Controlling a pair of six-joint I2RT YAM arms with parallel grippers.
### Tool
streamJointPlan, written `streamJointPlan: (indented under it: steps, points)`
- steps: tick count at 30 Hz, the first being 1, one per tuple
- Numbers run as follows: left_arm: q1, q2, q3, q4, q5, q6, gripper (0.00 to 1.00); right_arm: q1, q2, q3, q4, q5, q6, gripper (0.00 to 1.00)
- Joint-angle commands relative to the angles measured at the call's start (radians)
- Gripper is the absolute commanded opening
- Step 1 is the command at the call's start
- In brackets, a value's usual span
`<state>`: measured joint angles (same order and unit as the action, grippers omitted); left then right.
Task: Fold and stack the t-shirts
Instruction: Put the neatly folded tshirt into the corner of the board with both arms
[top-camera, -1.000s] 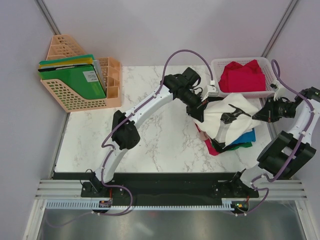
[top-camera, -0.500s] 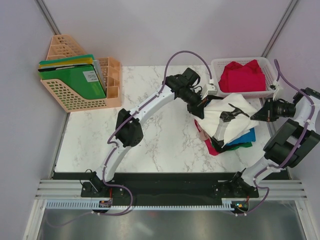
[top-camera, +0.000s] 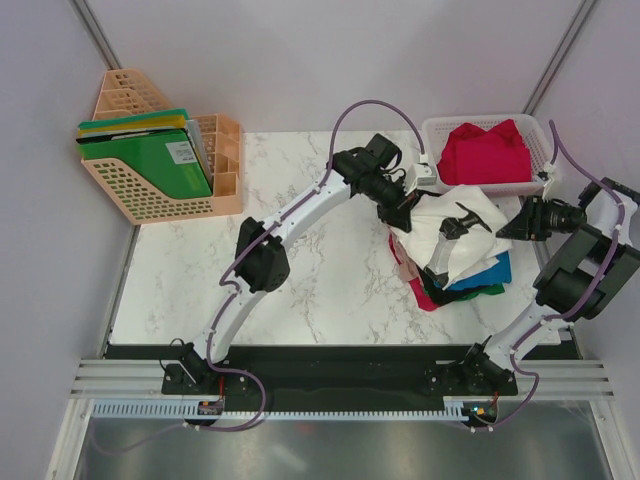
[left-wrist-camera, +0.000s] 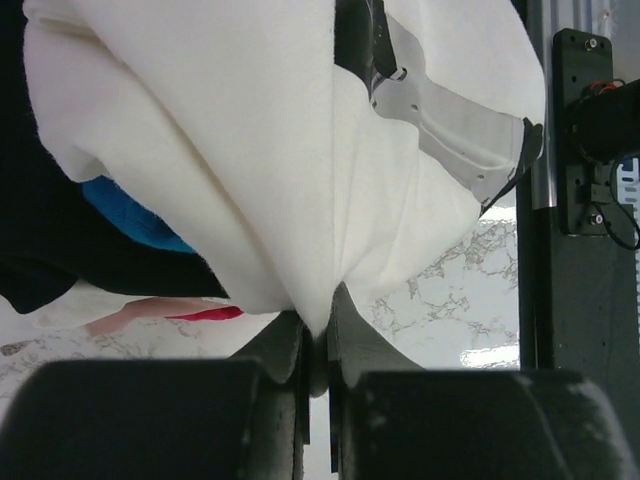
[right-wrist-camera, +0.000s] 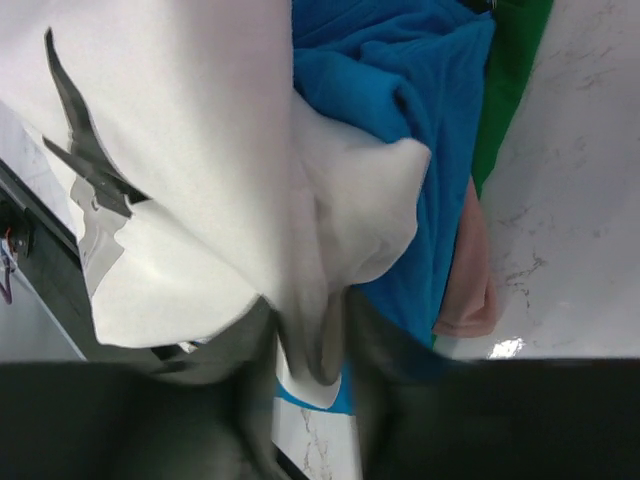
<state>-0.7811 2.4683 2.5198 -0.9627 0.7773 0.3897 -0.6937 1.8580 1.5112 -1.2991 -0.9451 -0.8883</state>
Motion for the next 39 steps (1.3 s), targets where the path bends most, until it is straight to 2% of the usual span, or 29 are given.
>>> streamJointPlan:
  steps: [1,2,3,4,5,11,19,27,33,36,39]
  points:
    - [0.013,0.004,0.008,0.009,-0.026,-0.02,0.12,-0.009,0.0,-0.008,0.11,0.008,-0.009,0.48]
    - [0.013,0.006,0.004,0.007,-0.027,-0.02,0.24,-0.007,-0.005,-0.017,0.113,0.008,-0.012,0.61]
    - [0.013,0.006,-0.003,0.007,-0.032,-0.018,0.32,-0.007,-0.006,-0.02,0.122,0.008,-0.009,0.84]
    - [0.013,0.007,-0.004,0.007,-0.038,-0.018,0.4,-0.009,-0.008,-0.023,0.129,0.008,-0.005,0.94]
    - [0.013,0.004,-0.009,0.007,-0.042,-0.017,0.5,-0.007,-0.01,-0.028,0.135,0.009,0.003,0.96]
    - [0.013,-0.034,-0.047,0.005,-0.058,-0.009,0.65,-0.01,-0.022,-0.046,0.152,0.025,0.003,0.96]
    - [0.042,-0.225,-0.292,0.01,-0.092,0.046,0.72,-0.089,-0.085,-0.013,0.083,0.049,-0.075,0.95]
    - [0.121,-0.423,-0.561,0.033,-0.147,0.041,0.74,-0.141,-0.171,-0.028,-0.147,0.028,-0.268,0.97]
    - [0.128,-0.54,-0.762,0.096,-0.263,0.081,0.71,-0.058,-0.206,-0.083,-0.157,0.016,-0.284,0.98]
    - [0.135,-0.565,-0.832,0.104,-0.216,0.074,0.71,-0.049,-0.132,-0.01,-0.106,-0.047,-0.184,0.98]
    - [0.135,-0.603,-0.9,0.13,-0.219,0.075,0.72,-0.001,-0.008,0.16,-0.16,-0.089,-0.134,0.94]
